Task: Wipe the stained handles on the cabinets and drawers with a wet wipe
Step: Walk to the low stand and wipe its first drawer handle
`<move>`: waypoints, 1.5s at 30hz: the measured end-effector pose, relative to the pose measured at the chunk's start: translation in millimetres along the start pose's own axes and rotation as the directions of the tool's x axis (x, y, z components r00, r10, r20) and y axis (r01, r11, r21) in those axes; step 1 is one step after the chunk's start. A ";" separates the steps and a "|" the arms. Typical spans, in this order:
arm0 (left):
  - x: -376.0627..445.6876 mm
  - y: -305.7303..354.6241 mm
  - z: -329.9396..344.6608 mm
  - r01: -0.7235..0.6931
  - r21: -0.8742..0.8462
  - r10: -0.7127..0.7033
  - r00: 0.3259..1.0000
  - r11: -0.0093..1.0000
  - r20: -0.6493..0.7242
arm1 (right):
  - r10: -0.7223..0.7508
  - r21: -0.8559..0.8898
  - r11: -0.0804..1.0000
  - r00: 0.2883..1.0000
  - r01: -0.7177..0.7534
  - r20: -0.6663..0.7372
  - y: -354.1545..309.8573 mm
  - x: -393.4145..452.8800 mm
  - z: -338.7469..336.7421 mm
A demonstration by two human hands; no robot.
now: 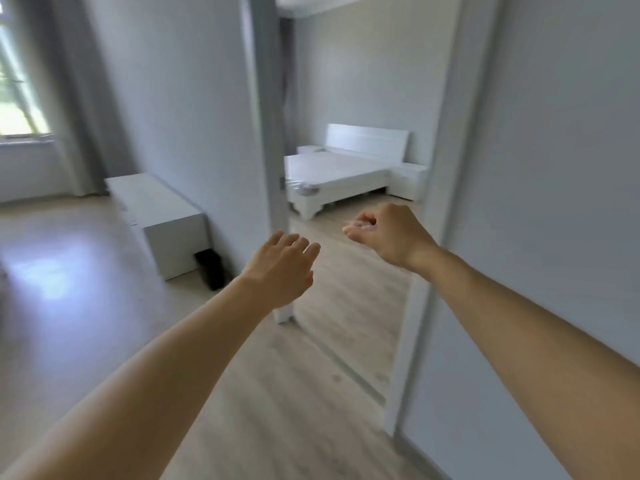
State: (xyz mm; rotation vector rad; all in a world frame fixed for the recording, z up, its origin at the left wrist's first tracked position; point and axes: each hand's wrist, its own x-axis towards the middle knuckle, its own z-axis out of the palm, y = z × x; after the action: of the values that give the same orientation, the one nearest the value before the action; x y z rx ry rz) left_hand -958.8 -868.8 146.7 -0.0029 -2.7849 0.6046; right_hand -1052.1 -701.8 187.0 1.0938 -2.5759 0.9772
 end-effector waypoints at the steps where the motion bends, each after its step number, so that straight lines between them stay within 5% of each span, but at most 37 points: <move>1: -15.3 -32.5 10.4 0.046 0.007 -0.047 0.999 0.999 0.028 | -0.043 0.019 0.999 0.999 0.042 0.021 -25.2 19.0 26.7; 13: -118.3 -333.4 135.6 0.424 0.069 -0.430 0.884 0.903 0.185 | -0.289 0.140 0.955 0.926 0.262 0.242 -203.4 226.6 275.4; 21: -102.0 -511.0 219.8 0.455 0.210 -0.499 0.818 0.865 0.286 | -0.371 0.208 0.923 0.887 0.323 0.273 -280.6 388.2 416.3; 32: -128.0 -756.8 319.3 0.592 0.216 -0.630 0.734 0.777 0.254 | -0.478 0.267 0.875 0.800 0.403 0.361 -431.1 553.8 610.1; 45: -162.2 -1111.8 478.6 0.537 0.255 -0.593 0.748 0.804 0.298 | -0.437 0.287 0.890 0.843 0.355 0.312 -617.2 762.5 857.5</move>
State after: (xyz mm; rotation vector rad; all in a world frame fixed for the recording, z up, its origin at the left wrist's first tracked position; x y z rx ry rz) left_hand -872.5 -2087.0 136.6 1.0617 -2.8284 0.7009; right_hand -1092.4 -2003.2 139.6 1.9527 -2.3686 1.0404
